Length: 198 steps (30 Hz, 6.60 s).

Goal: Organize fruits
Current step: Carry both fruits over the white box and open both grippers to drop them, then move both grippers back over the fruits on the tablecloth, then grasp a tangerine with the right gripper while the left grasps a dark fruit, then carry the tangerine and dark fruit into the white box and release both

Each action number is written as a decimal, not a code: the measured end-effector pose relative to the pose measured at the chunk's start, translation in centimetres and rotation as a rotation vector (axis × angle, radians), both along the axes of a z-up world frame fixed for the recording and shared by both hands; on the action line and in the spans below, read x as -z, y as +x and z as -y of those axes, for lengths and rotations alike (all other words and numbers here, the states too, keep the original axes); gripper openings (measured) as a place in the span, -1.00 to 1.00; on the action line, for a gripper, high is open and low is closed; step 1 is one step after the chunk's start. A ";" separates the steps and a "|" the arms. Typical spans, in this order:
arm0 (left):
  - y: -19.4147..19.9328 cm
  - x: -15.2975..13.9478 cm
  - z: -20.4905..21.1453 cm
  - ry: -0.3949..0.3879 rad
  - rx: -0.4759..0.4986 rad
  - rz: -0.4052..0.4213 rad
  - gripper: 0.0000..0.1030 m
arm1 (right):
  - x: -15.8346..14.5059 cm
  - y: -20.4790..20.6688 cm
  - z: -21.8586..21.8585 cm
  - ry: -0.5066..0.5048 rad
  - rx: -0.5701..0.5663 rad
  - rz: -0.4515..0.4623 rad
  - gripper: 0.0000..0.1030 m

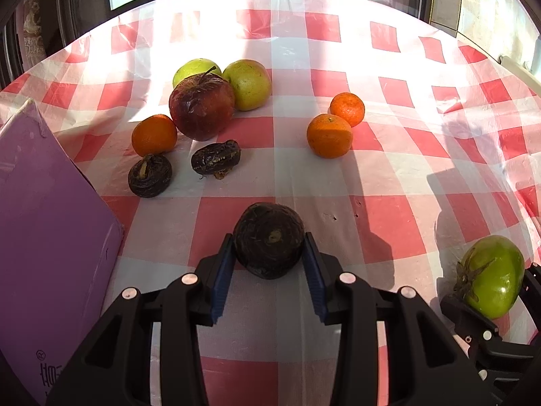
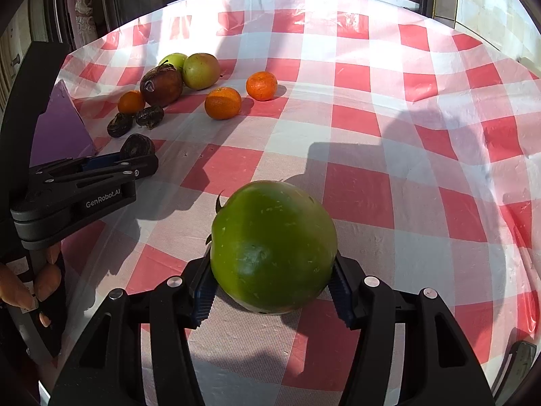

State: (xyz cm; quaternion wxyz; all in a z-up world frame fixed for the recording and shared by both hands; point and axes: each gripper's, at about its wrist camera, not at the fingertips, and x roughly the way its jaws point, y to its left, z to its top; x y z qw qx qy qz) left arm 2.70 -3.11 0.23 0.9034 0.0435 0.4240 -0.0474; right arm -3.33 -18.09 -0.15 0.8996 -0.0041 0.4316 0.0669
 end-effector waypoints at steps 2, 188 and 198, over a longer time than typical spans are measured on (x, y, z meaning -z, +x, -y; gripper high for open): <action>-0.8 -0.1 -0.4 -0.032 -0.008 -0.001 -0.23 | 0.0 0.1 0.3 0.021 -0.001 -0.003 0.10; -5.7 -4.2 0.5 0.004 0.083 0.049 -0.25 | -2.8 5.5 -0.1 -0.036 -0.076 -0.025 -0.30; -10.3 -9.5 -2.6 0.054 0.108 0.115 -0.25 | -8.9 0.8 -4.3 -0.078 -0.190 0.054 -0.30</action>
